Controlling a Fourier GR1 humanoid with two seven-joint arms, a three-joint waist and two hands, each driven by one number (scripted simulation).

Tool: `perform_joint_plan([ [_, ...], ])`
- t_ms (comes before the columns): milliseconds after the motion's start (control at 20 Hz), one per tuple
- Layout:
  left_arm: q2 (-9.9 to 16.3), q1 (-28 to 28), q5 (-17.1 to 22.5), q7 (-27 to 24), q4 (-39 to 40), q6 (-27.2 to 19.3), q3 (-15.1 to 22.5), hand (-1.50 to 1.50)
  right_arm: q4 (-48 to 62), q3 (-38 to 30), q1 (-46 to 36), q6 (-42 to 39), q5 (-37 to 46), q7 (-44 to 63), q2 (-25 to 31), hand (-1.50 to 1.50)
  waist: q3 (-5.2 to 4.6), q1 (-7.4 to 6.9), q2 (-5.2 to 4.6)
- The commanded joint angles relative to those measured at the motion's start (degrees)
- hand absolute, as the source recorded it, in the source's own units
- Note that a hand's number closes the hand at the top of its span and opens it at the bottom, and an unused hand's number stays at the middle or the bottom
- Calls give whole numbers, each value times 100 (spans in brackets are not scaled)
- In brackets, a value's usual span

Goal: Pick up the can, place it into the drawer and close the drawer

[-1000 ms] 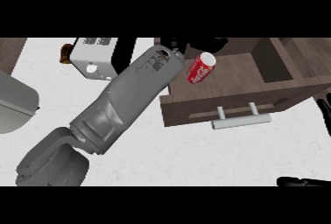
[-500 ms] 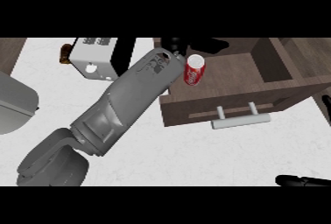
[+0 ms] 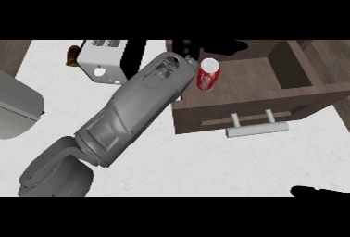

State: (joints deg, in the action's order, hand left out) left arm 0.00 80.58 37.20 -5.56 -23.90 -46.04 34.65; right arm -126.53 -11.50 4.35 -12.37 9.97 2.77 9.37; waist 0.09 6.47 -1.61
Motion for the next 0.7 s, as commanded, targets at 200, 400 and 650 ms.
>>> perform_joint_plan([
  [200,0,379,264,-112,2,-136,-98,-150,183,424,-394,192,1494,-140,361,-150,-3,-252,35],
  [400,0,342,238,-49,-102,-204,-34,-150,410,868,-320,284,2545,-308,547,-150,-5,-452,98],
  [650,0,248,329,-46,-212,-251,-24,-150,905,1647,-805,481,3832,-51,580,-150,-9,-480,86],
])
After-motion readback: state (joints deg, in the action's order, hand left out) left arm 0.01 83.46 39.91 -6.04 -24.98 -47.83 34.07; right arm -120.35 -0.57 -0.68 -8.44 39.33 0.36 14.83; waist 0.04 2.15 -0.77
